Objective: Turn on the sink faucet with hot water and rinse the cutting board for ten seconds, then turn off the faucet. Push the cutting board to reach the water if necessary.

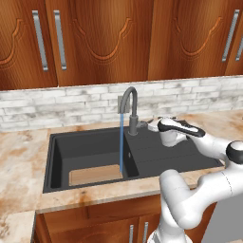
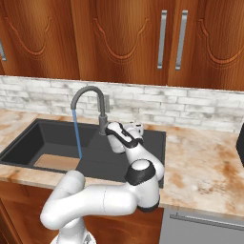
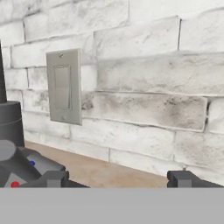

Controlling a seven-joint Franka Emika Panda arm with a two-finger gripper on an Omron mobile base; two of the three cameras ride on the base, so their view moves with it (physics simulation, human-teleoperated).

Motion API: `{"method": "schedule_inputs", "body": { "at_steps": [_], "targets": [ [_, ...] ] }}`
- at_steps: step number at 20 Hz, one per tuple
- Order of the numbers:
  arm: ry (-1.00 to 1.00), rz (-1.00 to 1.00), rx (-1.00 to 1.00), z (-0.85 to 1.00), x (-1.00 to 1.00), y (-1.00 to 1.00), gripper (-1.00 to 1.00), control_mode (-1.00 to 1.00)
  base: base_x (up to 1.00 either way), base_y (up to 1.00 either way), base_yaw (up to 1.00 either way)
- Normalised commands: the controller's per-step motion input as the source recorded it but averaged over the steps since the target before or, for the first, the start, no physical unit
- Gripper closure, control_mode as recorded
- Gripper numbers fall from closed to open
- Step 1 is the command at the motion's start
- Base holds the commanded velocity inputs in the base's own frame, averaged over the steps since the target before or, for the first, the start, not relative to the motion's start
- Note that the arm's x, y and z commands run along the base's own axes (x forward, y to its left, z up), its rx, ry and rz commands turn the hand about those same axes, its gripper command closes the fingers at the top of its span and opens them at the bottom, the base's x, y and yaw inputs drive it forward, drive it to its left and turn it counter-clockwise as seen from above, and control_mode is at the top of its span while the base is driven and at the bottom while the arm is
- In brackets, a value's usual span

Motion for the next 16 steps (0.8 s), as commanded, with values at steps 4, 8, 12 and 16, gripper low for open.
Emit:
{"method": "schedule_inputs", "body": {
  "at_steps": [4,8,12,16],
  "targets": [
    [0.0,0.0,0.0,0.29,0.04,0.32,-1.0,-1.0,0.0,0.0,0.0],
    [-0.01,0.0,0.0,0.28,0.03,0.35,-1.0,-1.0,0.0,0.0,0.0],
    [-0.01,0.0,0.0,0.29,0.08,0.36,-1.0,-1.0,0.0,0.0,0.0],
    [0.0,0.0,0.0,0.22,0.12,0.48,-1.0,-1.0,0.0,0.0,0.0]
  ]
}}
